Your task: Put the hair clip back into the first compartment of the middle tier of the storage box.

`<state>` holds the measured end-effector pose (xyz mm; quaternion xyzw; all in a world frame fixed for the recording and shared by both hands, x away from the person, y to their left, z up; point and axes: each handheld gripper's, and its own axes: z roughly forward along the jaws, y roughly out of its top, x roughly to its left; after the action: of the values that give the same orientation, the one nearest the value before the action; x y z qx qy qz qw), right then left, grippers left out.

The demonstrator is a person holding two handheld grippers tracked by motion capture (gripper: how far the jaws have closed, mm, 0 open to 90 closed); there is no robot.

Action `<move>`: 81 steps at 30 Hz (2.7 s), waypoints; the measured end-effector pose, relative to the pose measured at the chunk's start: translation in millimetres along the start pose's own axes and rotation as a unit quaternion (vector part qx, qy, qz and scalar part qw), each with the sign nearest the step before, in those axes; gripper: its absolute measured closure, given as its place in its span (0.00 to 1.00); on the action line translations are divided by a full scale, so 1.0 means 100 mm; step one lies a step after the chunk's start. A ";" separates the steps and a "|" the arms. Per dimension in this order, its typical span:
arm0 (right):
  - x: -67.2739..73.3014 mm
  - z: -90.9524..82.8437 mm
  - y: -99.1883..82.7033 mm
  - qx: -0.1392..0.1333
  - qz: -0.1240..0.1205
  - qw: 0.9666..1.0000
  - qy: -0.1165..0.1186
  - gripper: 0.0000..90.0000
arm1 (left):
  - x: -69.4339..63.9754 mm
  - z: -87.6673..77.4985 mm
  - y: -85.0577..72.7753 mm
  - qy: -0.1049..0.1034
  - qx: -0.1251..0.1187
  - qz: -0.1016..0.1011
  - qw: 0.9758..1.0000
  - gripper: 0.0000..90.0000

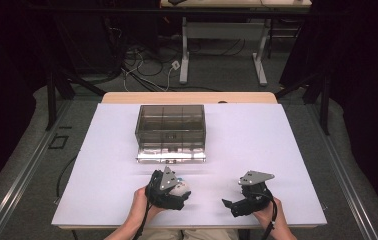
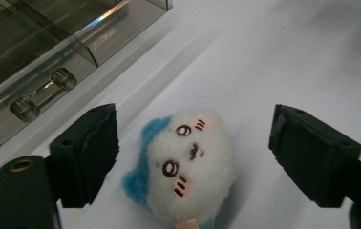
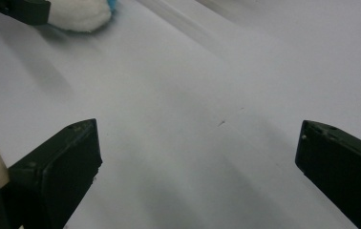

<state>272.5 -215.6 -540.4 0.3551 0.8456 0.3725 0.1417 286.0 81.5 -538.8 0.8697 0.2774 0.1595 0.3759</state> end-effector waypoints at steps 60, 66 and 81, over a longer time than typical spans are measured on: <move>0.02 -0.03 -0.04 0.001 -0.013 1.000 0.003 0.02 | 0.16 -0.08 -0.10 0.002 -0.029 0.015 0.999 0.62; 0.04 -0.01 -0.02 0.000 -0.011 1.000 -0.003 0.02 | 0.19 -0.16 -0.12 0.004 -0.033 0.019 0.999 0.62; 0.04 0.05 -0.01 0.009 -0.017 1.000 -0.004 0.02 | 0.34 -0.32 -0.14 0.015 -0.049 0.014 0.999 0.62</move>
<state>271.3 -210.5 -544.7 0.3434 0.8541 0.3613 0.1487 292.5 127.6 -525.4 0.8516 0.2626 0.1912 0.4115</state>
